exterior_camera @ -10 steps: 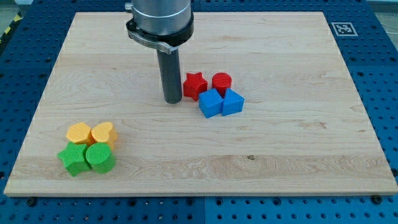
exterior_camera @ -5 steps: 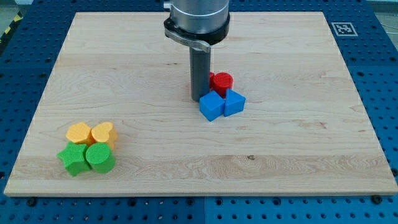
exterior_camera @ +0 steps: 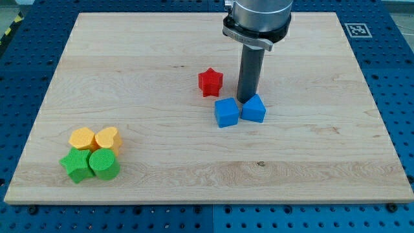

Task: Push the red circle into the red star

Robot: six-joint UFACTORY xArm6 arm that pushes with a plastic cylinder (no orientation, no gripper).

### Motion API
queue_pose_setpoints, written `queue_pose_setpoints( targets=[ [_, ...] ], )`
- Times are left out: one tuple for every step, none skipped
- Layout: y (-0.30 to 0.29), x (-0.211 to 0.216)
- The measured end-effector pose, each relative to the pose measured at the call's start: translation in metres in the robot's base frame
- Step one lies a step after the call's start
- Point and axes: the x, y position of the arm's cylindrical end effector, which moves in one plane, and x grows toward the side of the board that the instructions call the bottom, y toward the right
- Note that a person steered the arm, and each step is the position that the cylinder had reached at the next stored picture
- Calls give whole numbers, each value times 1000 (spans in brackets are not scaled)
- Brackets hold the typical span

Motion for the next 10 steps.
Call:
queue_pose_setpoints(
  targets=[
    [2,0],
    [0,0],
    [2,-8],
    [24,-11],
    [43,-11],
    [57,-27],
    [45,-47],
    [21,-47],
    [20,-46],
    [14,-45]
  ],
)
